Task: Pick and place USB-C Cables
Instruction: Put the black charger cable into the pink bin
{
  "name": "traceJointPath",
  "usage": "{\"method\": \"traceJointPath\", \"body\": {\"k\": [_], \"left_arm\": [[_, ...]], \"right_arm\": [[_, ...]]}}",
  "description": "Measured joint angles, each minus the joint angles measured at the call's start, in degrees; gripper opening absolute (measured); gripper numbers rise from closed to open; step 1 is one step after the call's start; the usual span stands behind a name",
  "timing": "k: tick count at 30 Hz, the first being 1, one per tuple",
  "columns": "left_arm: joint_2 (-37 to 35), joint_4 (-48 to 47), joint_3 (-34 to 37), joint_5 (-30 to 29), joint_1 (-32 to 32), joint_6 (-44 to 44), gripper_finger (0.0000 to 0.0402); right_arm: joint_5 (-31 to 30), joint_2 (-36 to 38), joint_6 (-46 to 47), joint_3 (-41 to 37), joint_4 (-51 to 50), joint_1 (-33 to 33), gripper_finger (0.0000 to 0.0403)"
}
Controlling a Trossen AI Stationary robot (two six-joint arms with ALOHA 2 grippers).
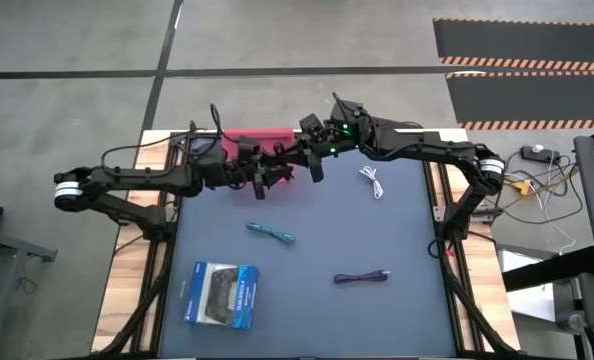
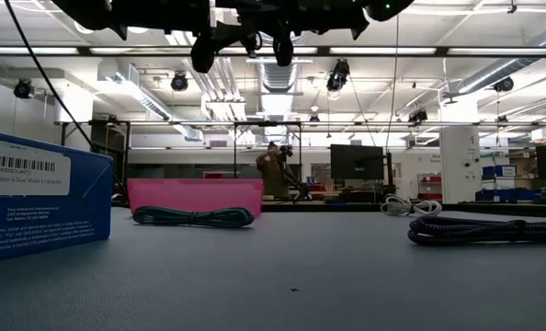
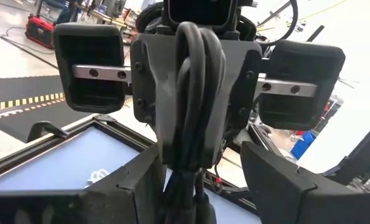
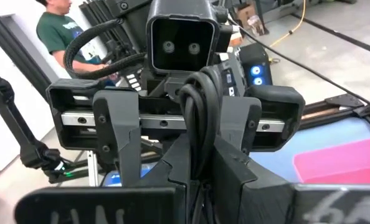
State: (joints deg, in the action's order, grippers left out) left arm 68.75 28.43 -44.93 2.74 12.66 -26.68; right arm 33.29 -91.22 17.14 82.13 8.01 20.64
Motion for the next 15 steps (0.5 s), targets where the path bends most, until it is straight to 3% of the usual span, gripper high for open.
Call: {"method": "traceJointPath", "body": {"k": [6,15], "left_arm": [[-0.15,-0.67,0.0,0.0,0.01,-0.15,0.0159],[-0.15,-1.12,0.04,-0.13,0.14,-0.21,0.004]], "right_arm": [[-0.1,0.0,-0.16,0.0,-0.08,-0.02,0.0028],[0.15,0.0,0.84,0.0,-0.04,-0.04,0.0031]]}}
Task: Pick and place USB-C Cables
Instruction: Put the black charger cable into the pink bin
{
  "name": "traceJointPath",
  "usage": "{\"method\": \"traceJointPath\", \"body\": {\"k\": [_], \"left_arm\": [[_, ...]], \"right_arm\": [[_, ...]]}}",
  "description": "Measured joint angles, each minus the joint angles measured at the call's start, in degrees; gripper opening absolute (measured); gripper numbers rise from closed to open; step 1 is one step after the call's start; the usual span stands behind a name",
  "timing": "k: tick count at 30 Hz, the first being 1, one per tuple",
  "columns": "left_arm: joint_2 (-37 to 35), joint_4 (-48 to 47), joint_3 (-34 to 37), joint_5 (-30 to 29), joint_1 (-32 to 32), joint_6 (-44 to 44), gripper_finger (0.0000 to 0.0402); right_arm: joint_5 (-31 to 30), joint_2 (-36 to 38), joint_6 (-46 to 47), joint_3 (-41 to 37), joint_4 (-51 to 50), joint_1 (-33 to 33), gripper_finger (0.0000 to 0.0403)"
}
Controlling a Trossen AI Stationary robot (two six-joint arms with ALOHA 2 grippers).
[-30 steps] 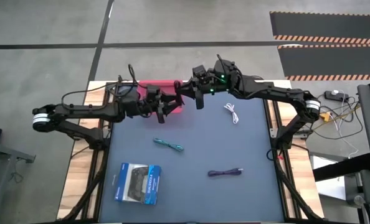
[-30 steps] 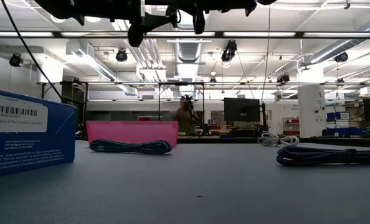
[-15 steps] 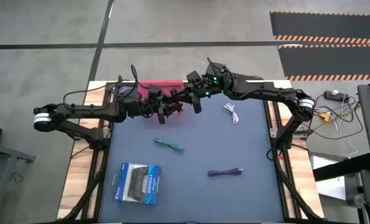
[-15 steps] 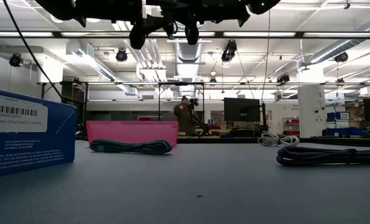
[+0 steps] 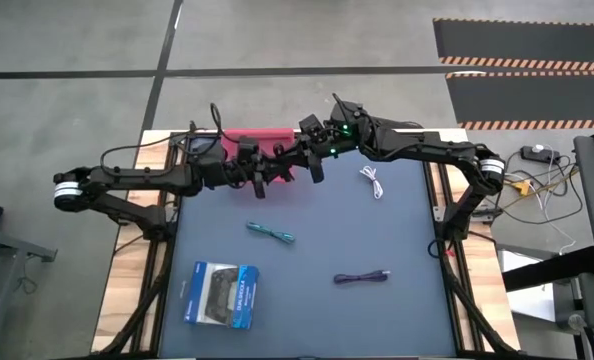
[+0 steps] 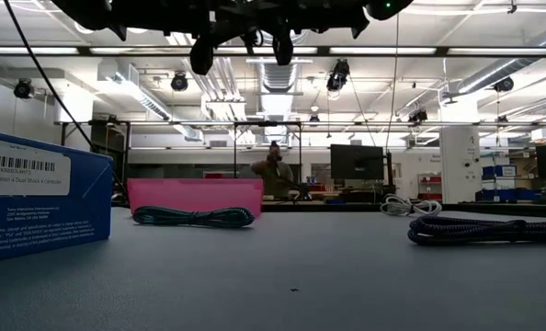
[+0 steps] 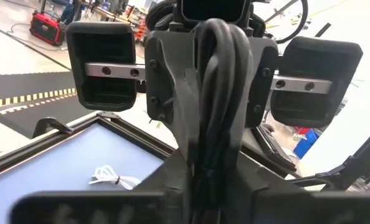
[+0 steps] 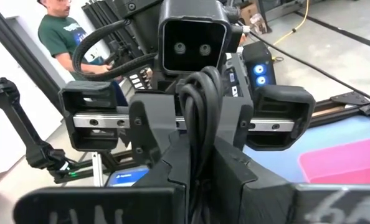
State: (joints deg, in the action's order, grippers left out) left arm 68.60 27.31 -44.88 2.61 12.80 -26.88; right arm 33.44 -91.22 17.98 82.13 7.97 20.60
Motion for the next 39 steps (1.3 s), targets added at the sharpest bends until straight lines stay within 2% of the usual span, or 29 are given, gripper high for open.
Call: {"method": "traceJointPath", "body": {"k": [2,14,17,23,25,33,39], "left_arm": [[0.0,0.0,0.0,0.07,0.0,-0.81,0.0021],[0.0,-0.92,0.02,0.42,0.31,-1.45,0.0025],[0.0,-0.96,0.02,0.39,0.34,-1.43,0.0026],[-0.04,-2.33,-0.19,-0.29,0.77,-3.28,0.0025],[-0.04,-8.58,-1.85,-0.7,1.08,-4.15,0.0024],[0.4,-47.63,-15.83,-1.13,3.83,1.51,0.0023],[3.0,-68.89,-26.7,-1.4,8.58,8.22,0.0023]], "right_arm": [[-0.09,0.0,0.05,0.0,0.0,0.0,0.0042],[-0.54,0.01,3.86,1.23,-0.39,0.83,0.0156],[-0.24,0.02,4.92,2.35,-2.26,1.22,0.0172],[0.01,0.04,3.89,7.31,-13.18,3.46,0.0179],[-0.23,0.13,2.96,9.47,-17.66,4.49,0.0177],[-0.85,0.42,-5.82,21.17,-38.11,7.84,0.0173],[-5.7,0.46,-10.11,29.14,-49.18,8.2,0.0171]]}}
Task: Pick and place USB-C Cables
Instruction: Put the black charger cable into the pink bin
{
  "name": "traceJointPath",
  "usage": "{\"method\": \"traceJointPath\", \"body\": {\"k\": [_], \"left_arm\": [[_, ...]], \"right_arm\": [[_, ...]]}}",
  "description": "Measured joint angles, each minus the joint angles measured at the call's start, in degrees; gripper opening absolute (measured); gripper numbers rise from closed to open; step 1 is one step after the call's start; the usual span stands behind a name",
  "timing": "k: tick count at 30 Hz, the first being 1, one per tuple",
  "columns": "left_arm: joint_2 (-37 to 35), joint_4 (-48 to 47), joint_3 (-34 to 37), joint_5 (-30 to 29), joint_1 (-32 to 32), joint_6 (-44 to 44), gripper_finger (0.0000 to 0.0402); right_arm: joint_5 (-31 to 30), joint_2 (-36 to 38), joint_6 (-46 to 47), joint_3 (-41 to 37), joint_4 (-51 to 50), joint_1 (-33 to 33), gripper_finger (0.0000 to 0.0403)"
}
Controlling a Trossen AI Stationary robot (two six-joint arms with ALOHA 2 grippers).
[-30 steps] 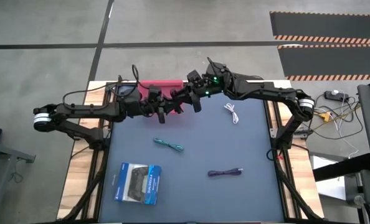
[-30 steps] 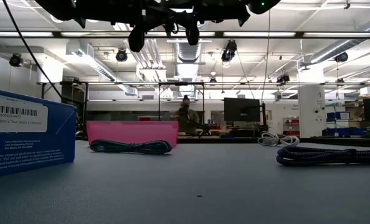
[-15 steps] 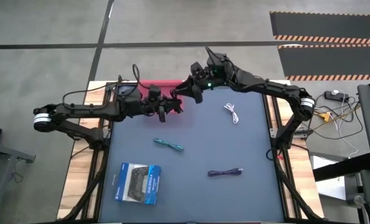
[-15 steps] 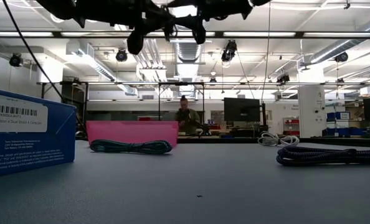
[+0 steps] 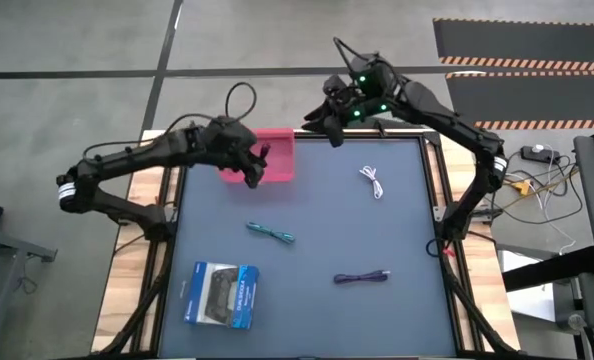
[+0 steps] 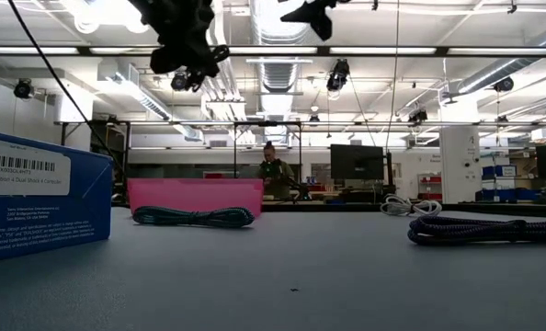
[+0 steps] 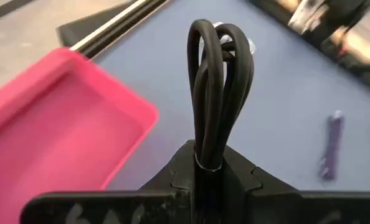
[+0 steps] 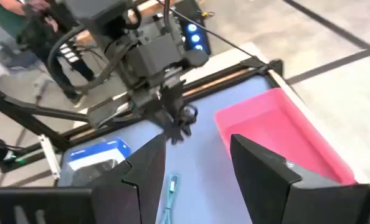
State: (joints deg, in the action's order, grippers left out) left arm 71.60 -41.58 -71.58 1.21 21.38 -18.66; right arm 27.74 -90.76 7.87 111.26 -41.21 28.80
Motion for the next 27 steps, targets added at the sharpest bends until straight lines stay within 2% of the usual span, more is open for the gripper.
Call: {"method": "traceJointPath", "body": {"k": [8,12,19,24,27], "left_arm": [[10.28,-22.03,-14.39,-0.02,6.02,11.8,0.0022],[17.17,-28.95,-19.61,0.0,8.62,18.64,0.0022],[26.52,-30.36,-21.27,-2.48,12.57,38.44,0.0022],[31.21,-29.55,-21.09,-3.28,16.95,43.29,0.0022],[34.04,-28.97,-21.2,-3.27,19.89,42.22,0.0023]], "right_arm": [[-2.41,0.36,-0.34,7.95,-9.5,0.01,0.0169],[-2.36,0.5,0.47,10.54,-12.56,-0.02,0.0165],[-2.38,0.76,2.47,11.25,-15.77,-0.15,0.0155],[-2.34,1.22,2.76,11.25,-19.37,-0.42,0.0148],[-2.35,1.36,2.76,11.25,-20.64,-0.42,0.0144]]}}
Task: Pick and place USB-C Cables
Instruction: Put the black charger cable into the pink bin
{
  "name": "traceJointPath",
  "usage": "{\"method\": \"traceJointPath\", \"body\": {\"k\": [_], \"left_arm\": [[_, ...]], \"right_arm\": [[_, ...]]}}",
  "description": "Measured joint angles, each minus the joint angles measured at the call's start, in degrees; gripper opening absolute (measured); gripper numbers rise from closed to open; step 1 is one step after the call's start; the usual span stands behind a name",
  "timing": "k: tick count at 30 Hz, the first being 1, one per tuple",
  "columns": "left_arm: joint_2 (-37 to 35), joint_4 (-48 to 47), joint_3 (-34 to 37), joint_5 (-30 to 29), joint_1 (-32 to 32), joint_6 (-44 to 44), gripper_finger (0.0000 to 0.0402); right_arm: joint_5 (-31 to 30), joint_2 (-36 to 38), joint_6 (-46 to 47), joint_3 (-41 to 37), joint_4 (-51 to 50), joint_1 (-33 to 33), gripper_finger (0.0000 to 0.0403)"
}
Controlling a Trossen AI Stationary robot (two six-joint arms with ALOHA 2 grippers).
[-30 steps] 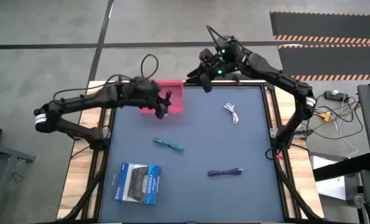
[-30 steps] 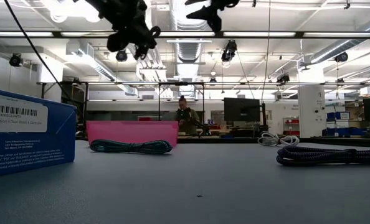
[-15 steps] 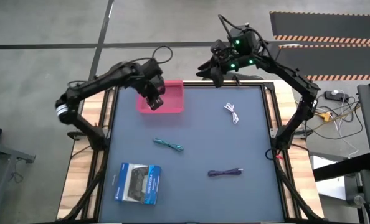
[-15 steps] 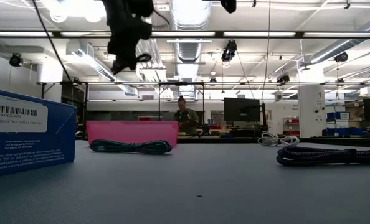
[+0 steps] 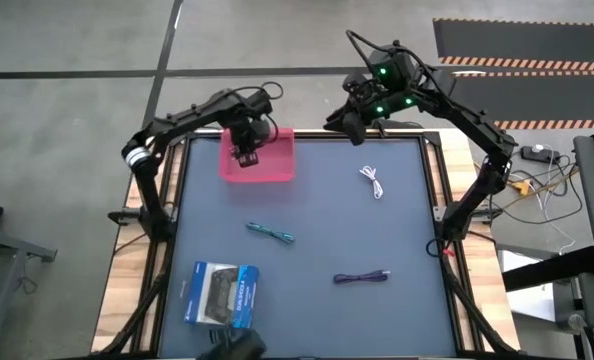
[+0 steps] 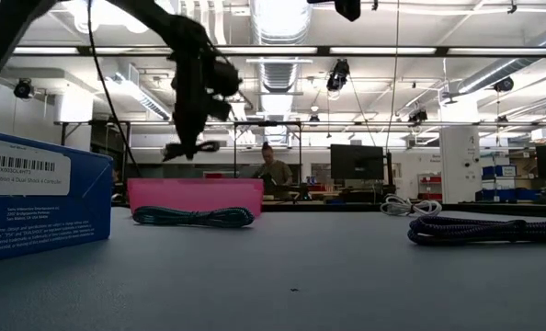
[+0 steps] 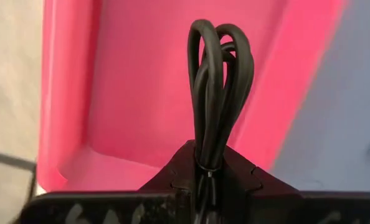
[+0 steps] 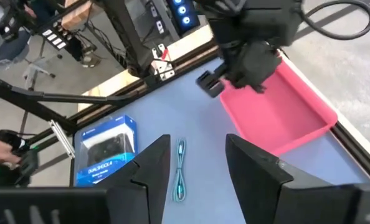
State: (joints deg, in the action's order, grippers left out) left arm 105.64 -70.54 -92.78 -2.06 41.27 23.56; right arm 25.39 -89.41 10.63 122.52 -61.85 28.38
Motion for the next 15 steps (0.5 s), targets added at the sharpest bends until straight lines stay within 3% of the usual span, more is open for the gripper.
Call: {"method": "traceJointPath", "body": {"k": [7,15], "left_arm": [[4.7,1.37,0.31,-0.03,5.12,-15.74,0.0023],[5.89,1.13,0.86,0.49,6.01,-35.55,0.0024]], "right_arm": [[-0.04,0.02,-0.05,0.0,-0.05,0.0,0.0143],[-1.6,0.02,-0.11,-0.02,-0.12,0.0,0.0138]]}}
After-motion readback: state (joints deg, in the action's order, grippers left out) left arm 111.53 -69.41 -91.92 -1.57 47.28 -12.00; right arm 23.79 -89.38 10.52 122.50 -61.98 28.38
